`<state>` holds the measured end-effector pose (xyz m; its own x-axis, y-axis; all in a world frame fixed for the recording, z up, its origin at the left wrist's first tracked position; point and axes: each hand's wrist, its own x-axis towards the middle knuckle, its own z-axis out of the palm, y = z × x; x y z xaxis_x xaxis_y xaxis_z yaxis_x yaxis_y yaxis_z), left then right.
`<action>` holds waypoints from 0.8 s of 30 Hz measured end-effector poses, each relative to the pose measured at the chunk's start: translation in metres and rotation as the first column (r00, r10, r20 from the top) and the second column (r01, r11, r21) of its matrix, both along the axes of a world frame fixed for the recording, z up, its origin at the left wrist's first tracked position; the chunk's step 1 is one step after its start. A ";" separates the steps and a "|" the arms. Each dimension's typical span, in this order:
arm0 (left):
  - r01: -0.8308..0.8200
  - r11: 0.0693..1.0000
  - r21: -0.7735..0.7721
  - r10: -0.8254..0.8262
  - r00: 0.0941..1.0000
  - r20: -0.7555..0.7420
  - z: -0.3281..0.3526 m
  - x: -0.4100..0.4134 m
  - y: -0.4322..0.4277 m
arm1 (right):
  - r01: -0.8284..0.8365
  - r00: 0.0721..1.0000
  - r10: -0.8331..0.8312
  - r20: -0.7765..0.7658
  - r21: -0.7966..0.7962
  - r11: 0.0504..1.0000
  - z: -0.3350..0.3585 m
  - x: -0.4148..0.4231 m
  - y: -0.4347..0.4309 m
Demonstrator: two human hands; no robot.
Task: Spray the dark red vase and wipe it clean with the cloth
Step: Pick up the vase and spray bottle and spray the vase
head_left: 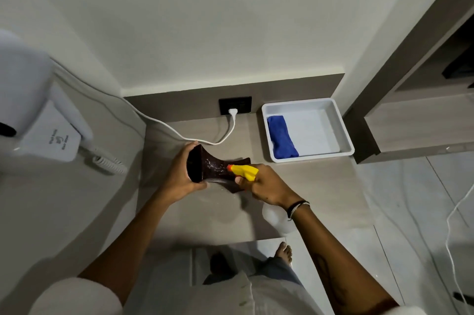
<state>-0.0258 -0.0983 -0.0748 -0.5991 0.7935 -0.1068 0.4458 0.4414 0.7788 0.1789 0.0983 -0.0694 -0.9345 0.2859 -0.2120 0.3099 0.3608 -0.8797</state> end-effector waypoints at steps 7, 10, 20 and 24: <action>0.020 0.999 -0.032 -0.022 0.997 -0.069 -0.012 -0.007 -0.004 | 0.071 0.997 -0.070 0.011 -0.022 0.997 -0.004 0.006 0.014; 0.022 1.000 -0.012 -0.023 0.996 -0.089 -0.016 -0.007 -0.003 | 0.006 1.000 -0.006 -0.019 -0.013 1.000 0.004 -0.002 0.008; -0.005 1.000 -0.010 0.004 0.997 -0.077 -0.013 -0.004 -0.004 | 0.067 0.946 -0.159 0.282 0.309 0.949 -0.015 0.017 0.019; -0.089 0.996 -0.015 0.089 0.996 -0.003 -0.008 -0.001 -0.007 | 0.118 0.951 -0.186 0.249 0.265 0.957 -0.017 0.032 0.027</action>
